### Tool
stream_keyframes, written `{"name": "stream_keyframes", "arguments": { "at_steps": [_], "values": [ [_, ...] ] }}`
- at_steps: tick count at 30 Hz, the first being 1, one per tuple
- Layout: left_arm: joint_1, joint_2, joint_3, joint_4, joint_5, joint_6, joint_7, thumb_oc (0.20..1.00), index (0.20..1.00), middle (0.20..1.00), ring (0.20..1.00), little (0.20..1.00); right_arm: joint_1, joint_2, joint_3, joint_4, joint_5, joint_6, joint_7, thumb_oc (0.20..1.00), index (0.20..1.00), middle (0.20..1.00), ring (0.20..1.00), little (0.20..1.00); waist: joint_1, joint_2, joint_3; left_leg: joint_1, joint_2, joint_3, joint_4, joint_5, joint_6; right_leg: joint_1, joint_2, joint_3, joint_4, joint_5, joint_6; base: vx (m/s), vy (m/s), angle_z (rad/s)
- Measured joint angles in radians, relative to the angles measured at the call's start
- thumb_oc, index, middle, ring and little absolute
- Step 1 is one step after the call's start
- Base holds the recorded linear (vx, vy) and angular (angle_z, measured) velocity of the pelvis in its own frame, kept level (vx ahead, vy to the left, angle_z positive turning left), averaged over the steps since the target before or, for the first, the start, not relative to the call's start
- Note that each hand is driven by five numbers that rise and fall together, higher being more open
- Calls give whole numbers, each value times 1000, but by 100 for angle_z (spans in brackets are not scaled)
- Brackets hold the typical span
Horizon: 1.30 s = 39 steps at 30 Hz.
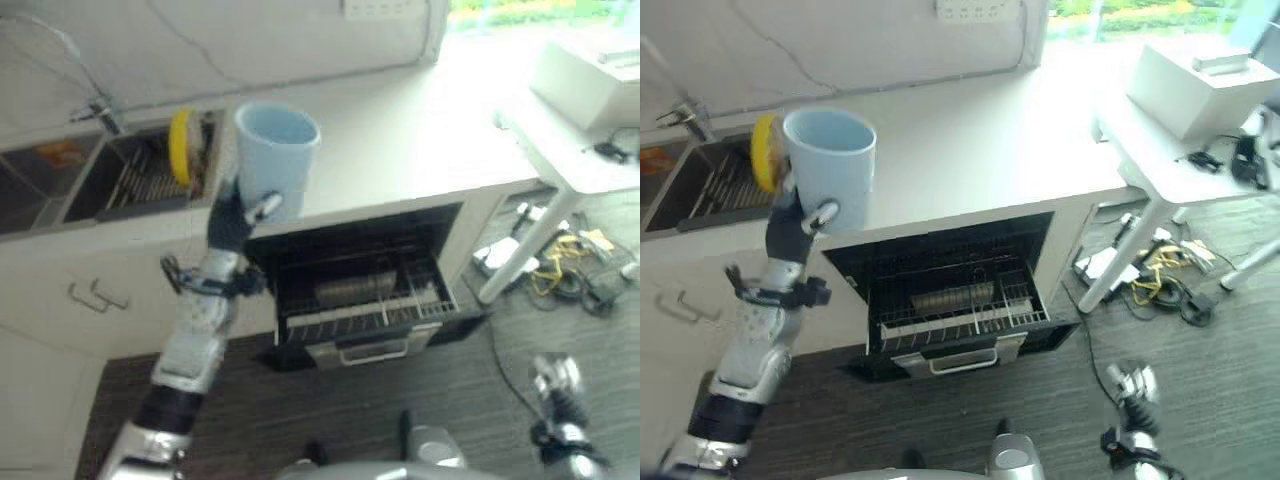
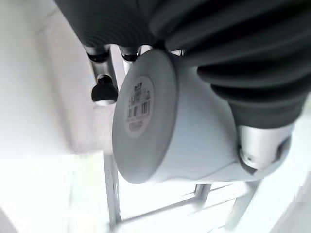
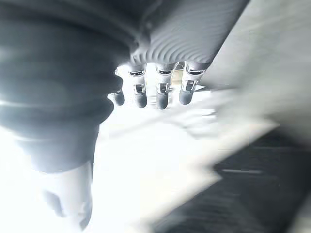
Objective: Place the dishes in the dishwasher.
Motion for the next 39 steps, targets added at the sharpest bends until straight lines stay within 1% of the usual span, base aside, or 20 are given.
{"name": "stream_keyframes", "arguments": {
  "at_steps": [2, 3, 4, 5, 6, 7, 9, 13, 15, 17, 19, 21, 25, 30, 31, 32, 34, 35, 36, 39],
  "values": [
    [19, -71, -39, 18, -79, -3, -13, 200, 200, 200, 200, 200, -24, -8, -39, -208, -16, -105, -21, 1000, 1000, 1000, 1000, 1000, -19, -7, 1, 14, 4, 20, 0, -3, 4, 1, 8, 18, -4, 7, -5, 35, 25, -40],
    [17, -71, -42, 30, -83, -20, -20, 200, 200, 200, 200, 200, -52, -28, -38, -240, -42, -132, -21, 1000, 1000, 1000, 1000, 1000, -29, -8, 1, 17, 6, 29, 0, -3, 5, -1, 11, 26, -4, 8, -5, 27, 33, -33],
    [13, -69, -42, 38, -84, -37, -22, 200, 200, 200, 200, 200, -83, -47, -39, -250, -73, -151, -19, 1000, 1000, 1000, 1000, 1000, -31, -7, 0, 23, 7, 42, 0, -5, 7, -1, 11, 29, -3, 9, -6, 8, 25, -25],
    [11, -69, -41, 38, -83, -52, -19, 200, 200, 200, 200, 200, -103, -54, -38, -252, -88, -153, -19, 1000, 1000, 1000, 1000, 1000, -31, -6, 0, 26, 7, 45, 0, -5, 8, -1, 12, 29, -2, 10, -6, 11, 28, -19],
    [7, -73, -40, 38, -79, -92, 7, 200, 200, 200, 200, 200, -109, -64, -26, -285, -116, -146, -17, 1000, 1000, 1000, 1000, 1000, -30, 0, -2, 27, 8, 47, 0, -5, 8, -2, 12, 29, 0, 9, -7, 9, 13, -8],
    [6, -72, -35, 38, -78, -109, 24, 200, 200, 200, 200, 200, -114, -77, -8, -303, -130, -143, -14, 1000, 1000, 1000, 1000, 1000, -30, 4, -3, 28, 8, 50, 0, -6, 9, -4, 12, 30, 3, 8, -8, 6, 5, -4],
    [6, -72, -33, 38, 9, -145, 139, 200, 200, 200, 200, 200, -135, -106, 47, -348, -127, -116, 6, 1000, 1000, 1000, 1000, 1000, -27, 7, -4, 28, 9, 52, 0, -6, 9, -4, 13, 30, 3, 8, -8, 0, 0, 0],
    [-2, -40, -34, 37, 393, -210, 423, 200, 200, 200, 200, 200, -198, -123, 159, -433, -108, -122, 55, 1000, 1000, 1000, 1000, 1000, 3, 17, -11, 28, 11, 49, 0, -6, 9, 2, 14, 27, -3, 11, -11, 0, -1, 1],
    [-17, -41, -53, 37, 493, -219, 527, 200, 200, 200, 200, 200, -239, -137, 220, -471, -108, -117, 88, 1000, 1000, 1000, 1000, 1000, 31, 28, -18, 28, 11, 42, 0, -6, 9, 13, 14, 20, -14, 16, -13, 12, -26, 9],
    [-23, -44, -76, 39, 609, -216, 639, 200, 200, 200, 200, 200, -293, -160, 288, -470, -111, -90, 100, 1000, 1000, 1000, 1000, 1000, 43, 28, -21, 30, 12, 32, 0, -5, 9, 24, 13, 6, -15, 21, -20, 25, -44, 18],
    [-24, -45, -109, 40, 748, -210, 752, 200, 200, 200, 200, 200, -334, -181, 366, -462, -135, -51, 103, 1000, 1000, 1000, 1000, 1000, 70, 26, -29, 29, 13, 12, 0, -4, 8, 41, 13, -10, -30, 22, -20, 21, -53, 25],
    [-25, -43, -119, 43, 851, -182, 819, 200, 200, 200, 200, 200, -365, -189, 421, -432, -169, -24, 94, 1000, 1000, 1000, 1000, 1000, 100, 21, -42, 29, 14, -3, 0, -4, 7, 69, 12, -31, -51, 32, -25, 19, -51, 26],
    [-37, -33, -160, 52, 951, -108, 916, 200, 200, 200, 200, 200, -447, -210, 502, -403, -208, 19, 50, 1000, 1000, 1000, 1000, 1000, 135, -1, -66, 31, 9, -44, 0, -4, 7, 111, 7, -64, -92, 46, -21, 18, -36, 29],
    [-50, -34, -191, 110, 995, -64, 984, 200, 200, 200, 200, 200, -489, -204, 557, -392, -186, 101, 41, 1000, 1000, 1000, 1000, 1000, 160, -22, -80, 31, 4, -75, 0, -3, 7, 142, 4, -90, -122, 54, -18, 22, -43, 20],
    [-55, -32, -190, 120, 1020, -56, 1007, 200, 200, 200, 200, 200, -498, -194, 568, -391, -177, 138, 53, 1000, 1000, 1000, 1000, 1000, 169, -25, -82, 31, 4, -86, 0, -3, 6, 152, 3, -106, -127, 55, -18, 16, -31, 22],
    [-59, -31, -190, 124, 1025, -52, 1021, 200, 200, 200, 200, 200, -503, -184, 583, -391, -151, 167, 64, 1000, 1000, 1000, 1000, 1000, 164, -31, -85, 32, 2, -97, 0, -2, 5, 160, 3, -111, -136, 55, -17, 28, -45, 25],
    [-72, -29, -201, 131, 1092, -47, 1053, 200, 200, 200, 200, 200, -572, -156, 629, -365, -145, 234, 71, 1000, 1000, 1000, 1000, 1000, 191, -34, -87, 32, 1, -113, 0, -1, 4, 185, 3, -129, -156, 62, -16, 55, -53, 29],
    [-87, -29, -230, 131, 1102, -48, 1060, 200, 200, 200, 200, 200, -614, -147, 644, -350, -145, 250, 71, 1000, 1000, 1000, 1000, 1000, 193, -38, -90, 34, -1, -127, 0, 1, 1, 192, 3, -140, -160, 62, -17, 64, -32, 30],
    [-91, -28, -235, 132, 1105, -49, 1065, 200, 200, 200, 200, 200, -644, -141, 663, -342, -141, 257, 70, 1000, 1000, 1000, 1000, 1000, 212, -36, -89, 31, 0, -130, 0, 2, -1, 194, 3, -144, -161, 62, -17, 60, -29, 19],
    [-110, -33, -253, 144, 1109, -51, 1082, 200, 200, 200, 200, 200, -674, -122, 689, -333, -106, 296, 71, 1000, 1000, 1000, 1000, 1000, 216, -42, -91, 31, -3, -152, 0, 5, -5, 207, 3, -163, -167, 62, -17, 19, -15, 17]
  ]
}}
